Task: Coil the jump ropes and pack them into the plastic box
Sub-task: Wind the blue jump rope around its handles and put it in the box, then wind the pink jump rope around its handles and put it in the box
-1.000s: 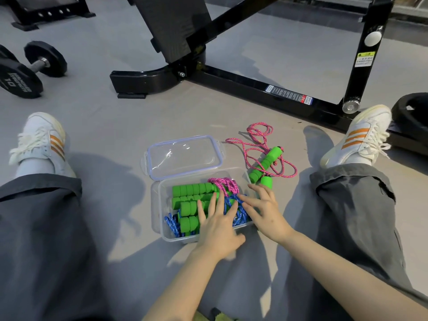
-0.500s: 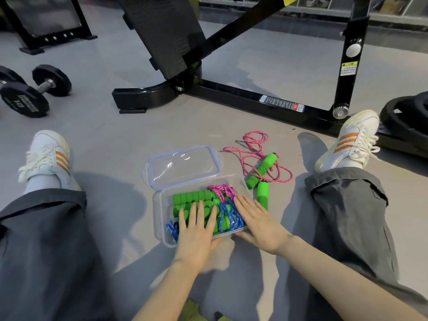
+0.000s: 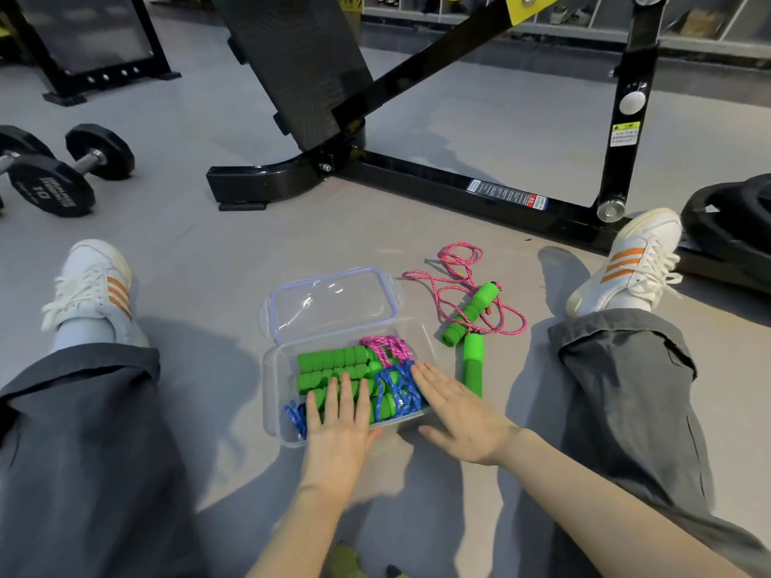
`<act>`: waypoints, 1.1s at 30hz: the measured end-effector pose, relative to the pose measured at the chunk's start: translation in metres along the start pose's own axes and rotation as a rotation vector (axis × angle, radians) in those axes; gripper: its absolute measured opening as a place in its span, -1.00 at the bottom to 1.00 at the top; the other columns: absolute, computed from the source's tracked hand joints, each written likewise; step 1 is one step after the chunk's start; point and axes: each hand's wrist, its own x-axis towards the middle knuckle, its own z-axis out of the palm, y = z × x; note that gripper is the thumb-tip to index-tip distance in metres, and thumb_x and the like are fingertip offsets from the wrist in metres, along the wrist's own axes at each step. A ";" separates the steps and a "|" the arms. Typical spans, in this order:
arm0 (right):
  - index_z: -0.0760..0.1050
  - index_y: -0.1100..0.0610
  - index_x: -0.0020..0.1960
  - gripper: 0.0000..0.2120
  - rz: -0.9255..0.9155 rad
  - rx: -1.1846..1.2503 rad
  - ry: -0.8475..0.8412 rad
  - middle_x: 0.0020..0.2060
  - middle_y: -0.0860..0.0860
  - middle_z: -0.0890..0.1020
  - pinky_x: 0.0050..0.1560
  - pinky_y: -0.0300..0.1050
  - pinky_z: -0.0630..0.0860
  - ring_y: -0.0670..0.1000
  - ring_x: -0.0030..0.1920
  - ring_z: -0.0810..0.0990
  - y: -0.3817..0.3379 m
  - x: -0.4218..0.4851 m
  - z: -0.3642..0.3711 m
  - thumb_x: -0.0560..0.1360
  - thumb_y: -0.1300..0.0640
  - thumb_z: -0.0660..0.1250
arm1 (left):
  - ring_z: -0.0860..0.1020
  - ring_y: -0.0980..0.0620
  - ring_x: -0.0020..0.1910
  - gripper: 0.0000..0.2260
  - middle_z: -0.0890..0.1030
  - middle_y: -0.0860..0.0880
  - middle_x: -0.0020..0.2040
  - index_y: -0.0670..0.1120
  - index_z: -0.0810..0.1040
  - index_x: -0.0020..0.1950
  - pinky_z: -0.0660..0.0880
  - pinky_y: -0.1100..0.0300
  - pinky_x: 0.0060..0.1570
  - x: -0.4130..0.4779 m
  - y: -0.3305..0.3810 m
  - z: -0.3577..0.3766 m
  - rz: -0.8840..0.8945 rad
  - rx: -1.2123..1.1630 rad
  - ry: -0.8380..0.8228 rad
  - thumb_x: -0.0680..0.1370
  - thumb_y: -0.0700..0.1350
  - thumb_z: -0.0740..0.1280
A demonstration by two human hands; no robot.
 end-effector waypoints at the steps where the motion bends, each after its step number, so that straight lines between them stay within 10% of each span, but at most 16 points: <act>1: -0.25 0.18 0.51 -0.29 -0.019 -0.002 0.008 0.43 -0.03 -0.29 0.37 -0.32 -0.41 -0.08 0.46 -0.32 -0.001 0.001 -0.002 0.57 -0.13 0.01 | 0.57 -0.24 0.17 -0.45 0.56 -0.29 0.22 -0.18 0.37 0.34 0.33 -0.27 0.18 0.001 -0.009 0.002 -0.014 -0.010 -0.019 0.47 0.12 0.08; 5: -0.15 0.18 0.52 -0.29 0.035 0.029 0.097 0.47 -0.01 -0.20 0.35 -0.39 -0.41 -0.10 0.47 -0.27 0.015 0.005 -0.010 0.50 -0.21 -0.25 | 0.50 -0.26 0.25 -0.40 0.52 -0.31 0.26 -0.17 0.30 0.37 0.17 -0.35 0.23 0.004 -0.040 0.000 -0.028 -0.083 0.018 0.46 0.19 0.05; 9: 0.03 0.17 0.52 -0.50 0.248 0.090 0.171 0.52 0.08 0.10 0.46 -0.23 -0.11 0.03 0.52 0.02 0.052 0.009 -0.026 0.61 0.13 0.02 | 0.38 -0.20 0.37 -0.34 0.45 -0.28 0.35 -0.22 0.41 0.39 0.02 -0.20 0.38 0.021 -0.002 -0.030 0.076 -0.138 0.242 0.49 0.24 0.08; 16: 0.47 0.17 0.26 -0.70 0.433 0.028 0.197 0.26 0.12 0.48 0.38 0.03 0.19 0.22 0.38 0.29 0.116 0.028 -0.038 0.57 0.20 0.14 | 0.53 -0.08 0.26 -0.32 0.55 -0.18 0.28 -0.21 0.55 0.28 0.52 0.05 0.16 0.090 0.125 -0.033 0.210 -0.276 0.067 0.34 0.22 0.42; 24: 0.57 0.13 0.15 -0.69 0.453 -0.039 0.212 0.22 0.11 0.43 0.32 -0.04 0.13 0.18 0.33 0.21 0.135 0.065 -0.029 0.54 0.00 0.22 | -0.27 -0.20 0.52 -0.04 -0.27 -0.24 0.53 -0.19 -0.29 0.54 -0.18 -0.11 0.47 0.153 0.138 0.007 0.030 -0.156 -0.109 0.50 0.33 0.21; 30: 0.60 0.20 0.03 -0.75 0.522 0.113 0.323 0.21 0.13 0.44 0.33 -0.06 0.14 0.19 0.32 0.23 0.145 0.083 -0.015 0.46 0.05 0.33 | 0.39 -0.26 0.35 -0.06 0.28 -0.30 0.45 -0.20 0.27 0.49 0.34 -0.13 0.31 0.151 0.133 0.027 0.035 -0.376 -0.034 0.26 0.26 0.47; 33: 0.62 0.18 0.00 -0.79 0.530 0.152 0.287 0.21 0.12 0.43 0.27 -0.10 0.13 0.17 0.29 0.25 0.150 0.078 -0.014 0.47 0.07 0.33 | 0.27 -0.22 0.38 -0.21 0.08 -0.22 0.50 -0.14 0.16 0.52 0.20 -0.02 0.40 0.144 0.130 0.025 0.117 -0.448 -0.014 0.42 0.13 0.40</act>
